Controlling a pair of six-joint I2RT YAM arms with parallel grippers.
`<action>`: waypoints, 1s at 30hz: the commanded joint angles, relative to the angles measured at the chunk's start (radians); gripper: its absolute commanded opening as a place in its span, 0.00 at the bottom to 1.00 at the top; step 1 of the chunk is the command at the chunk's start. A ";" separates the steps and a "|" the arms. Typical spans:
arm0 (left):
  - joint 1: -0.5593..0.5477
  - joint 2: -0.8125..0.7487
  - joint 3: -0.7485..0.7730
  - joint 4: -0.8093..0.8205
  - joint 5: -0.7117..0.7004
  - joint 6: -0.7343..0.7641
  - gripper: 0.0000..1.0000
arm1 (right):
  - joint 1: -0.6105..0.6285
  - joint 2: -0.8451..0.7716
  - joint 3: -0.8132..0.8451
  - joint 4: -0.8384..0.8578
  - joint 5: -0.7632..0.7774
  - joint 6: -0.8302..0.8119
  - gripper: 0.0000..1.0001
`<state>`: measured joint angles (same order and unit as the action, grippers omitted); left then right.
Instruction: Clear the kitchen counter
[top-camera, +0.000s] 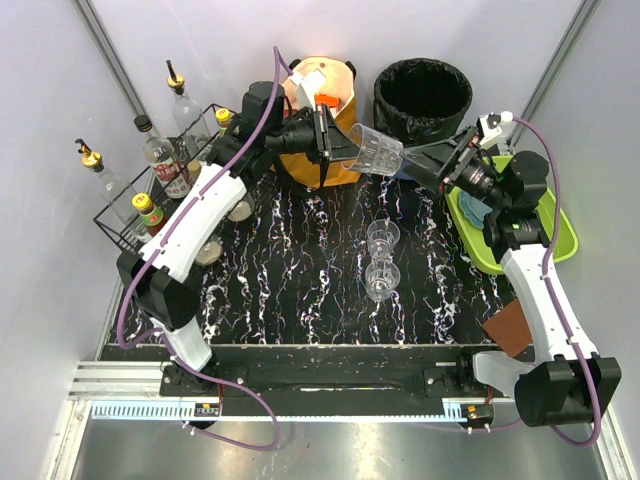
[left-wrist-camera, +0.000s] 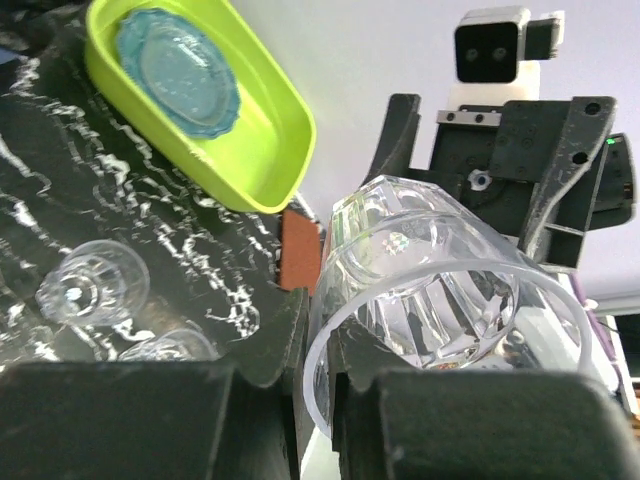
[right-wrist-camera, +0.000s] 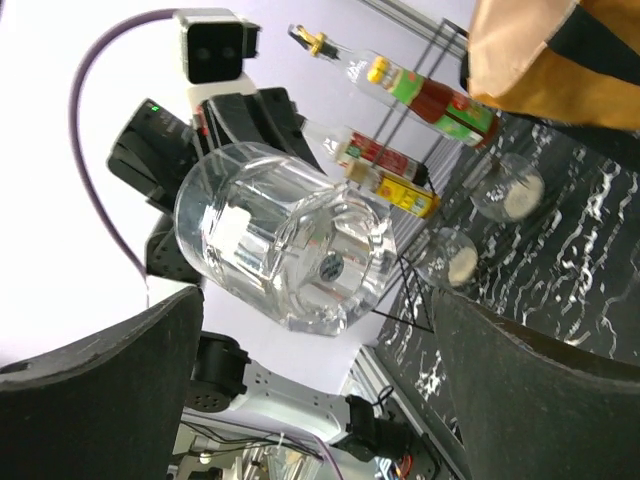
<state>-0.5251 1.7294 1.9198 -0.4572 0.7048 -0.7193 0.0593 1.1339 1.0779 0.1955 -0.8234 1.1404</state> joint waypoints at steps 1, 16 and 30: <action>-0.001 -0.022 -0.019 0.253 0.131 -0.182 0.00 | 0.008 0.000 0.048 0.183 0.018 0.087 1.00; -0.027 -0.013 -0.070 0.554 0.177 -0.408 0.00 | 0.077 0.052 0.089 0.283 -0.003 0.191 1.00; -0.053 -0.013 -0.117 0.577 0.180 -0.430 0.00 | 0.083 0.023 0.090 0.330 0.013 0.242 0.96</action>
<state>-0.5610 1.7344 1.8076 0.0311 0.8593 -1.1336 0.1329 1.1759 1.1519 0.4271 -0.8211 1.3376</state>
